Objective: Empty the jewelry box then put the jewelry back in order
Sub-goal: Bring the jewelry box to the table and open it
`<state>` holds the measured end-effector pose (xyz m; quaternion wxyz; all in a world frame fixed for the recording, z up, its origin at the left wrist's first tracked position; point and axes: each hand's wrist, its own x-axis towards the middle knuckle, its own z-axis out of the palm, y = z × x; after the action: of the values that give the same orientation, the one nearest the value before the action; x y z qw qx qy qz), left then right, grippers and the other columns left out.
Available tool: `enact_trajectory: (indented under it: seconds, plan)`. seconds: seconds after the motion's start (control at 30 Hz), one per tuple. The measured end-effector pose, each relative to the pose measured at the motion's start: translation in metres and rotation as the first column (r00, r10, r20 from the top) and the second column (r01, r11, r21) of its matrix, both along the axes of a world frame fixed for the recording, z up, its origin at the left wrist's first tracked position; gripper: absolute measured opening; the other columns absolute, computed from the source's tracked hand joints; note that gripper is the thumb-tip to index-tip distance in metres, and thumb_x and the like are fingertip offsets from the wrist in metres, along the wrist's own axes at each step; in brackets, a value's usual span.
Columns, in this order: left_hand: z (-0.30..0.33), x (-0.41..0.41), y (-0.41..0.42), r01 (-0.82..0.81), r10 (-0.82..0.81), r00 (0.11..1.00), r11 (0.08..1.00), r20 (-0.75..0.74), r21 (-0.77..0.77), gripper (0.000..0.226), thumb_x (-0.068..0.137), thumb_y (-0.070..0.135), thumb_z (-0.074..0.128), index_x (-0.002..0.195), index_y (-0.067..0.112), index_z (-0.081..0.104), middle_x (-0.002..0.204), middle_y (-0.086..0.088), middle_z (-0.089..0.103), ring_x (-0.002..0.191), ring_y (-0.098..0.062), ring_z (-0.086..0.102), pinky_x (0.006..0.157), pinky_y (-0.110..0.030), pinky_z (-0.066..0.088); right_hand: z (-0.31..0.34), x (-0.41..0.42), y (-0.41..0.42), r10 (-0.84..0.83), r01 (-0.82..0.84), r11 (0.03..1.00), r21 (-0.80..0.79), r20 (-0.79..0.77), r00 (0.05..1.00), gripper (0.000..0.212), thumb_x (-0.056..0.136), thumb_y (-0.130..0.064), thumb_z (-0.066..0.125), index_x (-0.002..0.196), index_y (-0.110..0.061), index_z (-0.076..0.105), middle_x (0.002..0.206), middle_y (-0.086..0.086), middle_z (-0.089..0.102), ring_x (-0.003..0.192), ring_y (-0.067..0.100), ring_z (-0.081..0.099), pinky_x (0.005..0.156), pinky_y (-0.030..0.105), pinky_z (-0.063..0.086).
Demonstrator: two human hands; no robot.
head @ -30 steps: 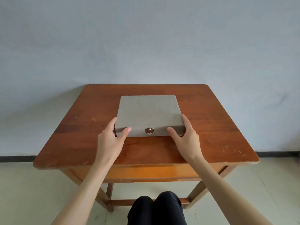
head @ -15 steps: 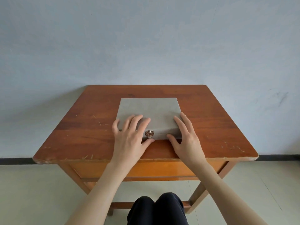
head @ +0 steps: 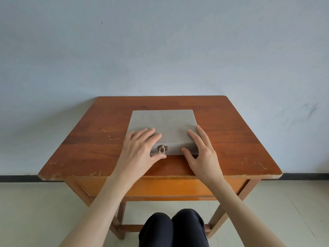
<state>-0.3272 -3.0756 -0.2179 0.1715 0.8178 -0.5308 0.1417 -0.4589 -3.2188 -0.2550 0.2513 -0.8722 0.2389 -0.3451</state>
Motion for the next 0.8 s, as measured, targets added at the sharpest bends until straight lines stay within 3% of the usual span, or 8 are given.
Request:
enact_trajectory:
  seconds: [0.1,0.2,0.3,0.47,0.53,0.63,0.8]
  plan:
    - [0.003,0.003,0.0,0.002,-0.003,1.0,0.997,-0.018,-0.073,0.043,0.081,0.04,0.065,0.117,0.015,0.064,0.127,-0.006,0.059,0.121,-0.022,0.052,0.103,-0.043,0.037,0.001,0.0,0.001,-0.004,0.004,1.0,0.019,0.011,1.0,0.053,0.086,-0.028,0.063,0.136,-0.019,0.044,0.152,-0.001,0.027,0.13,0.02,0.042,0.093,0.019,0.034]
    - [0.005,0.007,0.0,-0.005,-0.004,0.997,0.993,-0.082,-0.114,0.037,0.085,0.039,0.06,0.117,0.021,0.064,0.127,0.001,0.059,0.121,-0.017,0.051,0.102,-0.037,0.033,0.001,0.0,0.001,-0.015,0.013,0.997,0.075,0.024,1.0,0.065,0.085,-0.03,0.064,0.142,-0.021,0.032,0.153,0.0,0.026,0.134,0.02,0.037,0.096,0.02,0.033]
    - [0.002,0.01,0.002,0.02,-0.031,0.994,0.994,-0.102,-0.106,0.038,0.086,0.036,0.06,0.122,0.024,0.059,0.132,0.005,0.054,0.124,-0.014,0.046,0.105,-0.032,0.026,0.002,0.0,-0.001,-0.031,0.022,0.979,0.204,0.04,0.999,0.079,0.083,-0.032,0.067,0.145,-0.018,0.021,0.147,0.001,0.037,0.131,0.02,0.041,0.099,0.025,0.038]
    - [-0.001,0.013,0.006,-0.091,0.061,0.978,0.985,-0.199,-0.144,0.061,0.081,0.043,0.063,0.134,0.018,0.045,0.141,-0.001,0.044,0.131,-0.018,0.039,0.107,-0.032,0.028,0.005,-0.001,-0.003,-0.07,0.055,0.94,0.335,0.034,0.997,0.081,0.079,-0.038,0.07,0.144,-0.016,0.027,0.136,0.002,0.05,0.121,0.019,0.05,0.09,0.02,0.041]
    - [-0.006,0.011,0.011,-0.233,0.165,0.915,0.961,-0.369,-0.149,0.079,0.077,0.047,0.065,0.141,0.017,0.031,0.149,-0.004,0.029,0.135,-0.019,0.031,0.105,-0.036,0.034,0.006,0.0,-0.004,-0.08,0.063,0.931,0.36,0.034,0.996,0.081,0.078,-0.039,0.07,0.143,-0.015,0.029,0.135,0.002,0.051,0.121,0.02,0.05,0.093,0.024,0.043]
    - [-0.011,0.011,0.016,-0.368,0.179,0.776,0.907,-0.605,-0.204,0.086,0.072,0.039,0.074,0.141,0.017,0.028,0.14,-0.005,0.04,0.126,-0.019,0.04,0.098,-0.033,0.041,0.007,0.001,-0.005,-0.079,0.057,0.932,0.357,0.045,0.996,0.077,0.077,-0.039,0.071,0.14,-0.016,0.035,0.13,0.0,0.055,0.11,0.012,0.053,0.086,0.019,0.041]
    - [-0.01,0.017,0.016,-0.423,0.177,0.734,0.874,-0.656,-0.238,0.083,0.069,0.032,0.078,0.139,0.016,0.035,0.128,-0.003,0.052,0.11,-0.014,0.048,0.093,-0.031,0.046,0.008,0.001,-0.006,-0.07,0.036,0.931,0.362,0.082,0.994,0.068,0.077,-0.037,0.071,0.136,-0.019,0.041,0.114,-0.011,0.056,0.097,0.002,0.048,0.081,0.014,0.041]
